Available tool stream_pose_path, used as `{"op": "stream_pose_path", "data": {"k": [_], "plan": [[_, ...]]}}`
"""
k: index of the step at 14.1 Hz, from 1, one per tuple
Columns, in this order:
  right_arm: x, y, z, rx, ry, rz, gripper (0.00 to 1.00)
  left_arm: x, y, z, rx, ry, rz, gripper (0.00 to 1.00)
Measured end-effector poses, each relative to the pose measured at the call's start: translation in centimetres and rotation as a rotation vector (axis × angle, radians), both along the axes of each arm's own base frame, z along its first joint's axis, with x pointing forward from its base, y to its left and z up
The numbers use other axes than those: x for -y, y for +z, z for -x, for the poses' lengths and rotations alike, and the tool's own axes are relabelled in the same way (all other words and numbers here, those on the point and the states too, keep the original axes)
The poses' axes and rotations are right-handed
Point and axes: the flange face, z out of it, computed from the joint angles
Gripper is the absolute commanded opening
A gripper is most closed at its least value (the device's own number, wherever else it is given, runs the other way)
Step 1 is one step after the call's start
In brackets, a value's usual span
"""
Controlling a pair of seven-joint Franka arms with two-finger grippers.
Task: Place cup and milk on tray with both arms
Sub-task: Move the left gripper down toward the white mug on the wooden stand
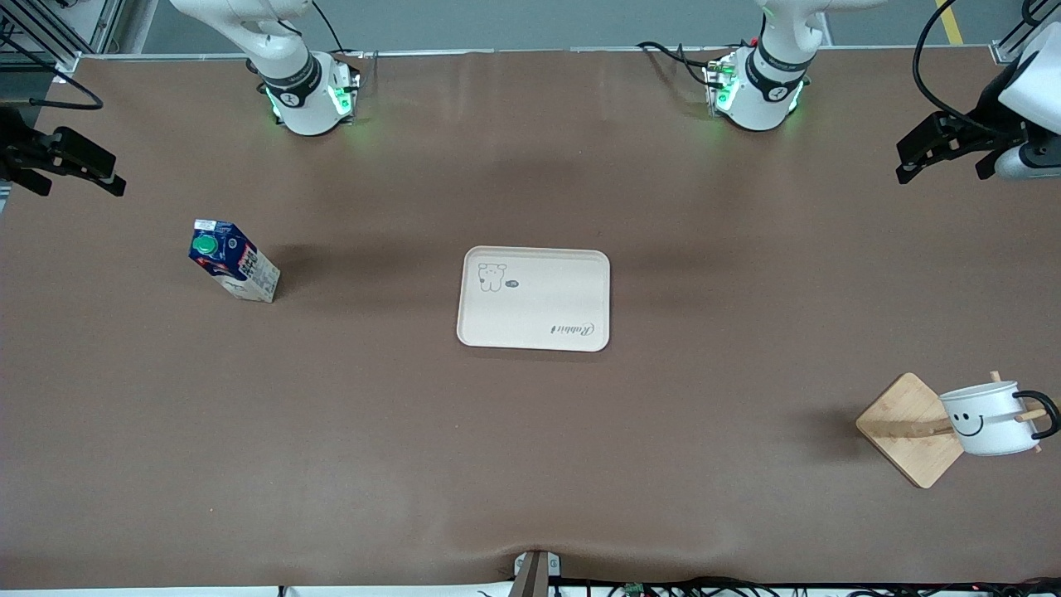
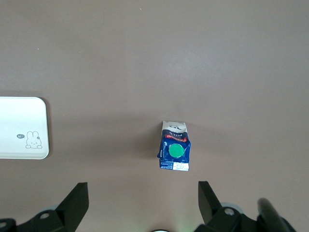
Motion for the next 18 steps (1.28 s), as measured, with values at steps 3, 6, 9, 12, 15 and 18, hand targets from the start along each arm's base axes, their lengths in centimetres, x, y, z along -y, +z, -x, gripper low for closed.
{"op": "stream_pose_path", "data": {"k": [3,6,9,12,15,18], "plan": [[0.0,0.0,0.0,0.000,-0.001,0.000,1.00,0.0,-0.1,-0.1,0.003,0.000,0.001,1.00],[0.0,0.0,0.0,-0.002,0.000,0.000,1.00,-0.2,0.1,-1.0,0.015,0.003,0.004,1.00],[0.0,0.0,0.0,-0.002,-0.001,0.000,1.00,-0.8,-0.4,-2.4,0.011,0.008,0.007,1.00],[0.0,-0.1,0.1,-0.009,-0.001,0.000,1.00,-1.2,-1.6,-4.3,0.052,0.007,-0.014,1.00],[0.1,-0.1,0.1,-0.010,-0.001,0.000,1.00,-2.9,-3.8,-6.2,0.124,0.034,-0.015,1.00],[0.0,-0.1,0.1,-0.011,-0.001,0.000,1.00,-5.7,-7.3,-7.5,0.198,0.074,-0.014,1.00]]}}
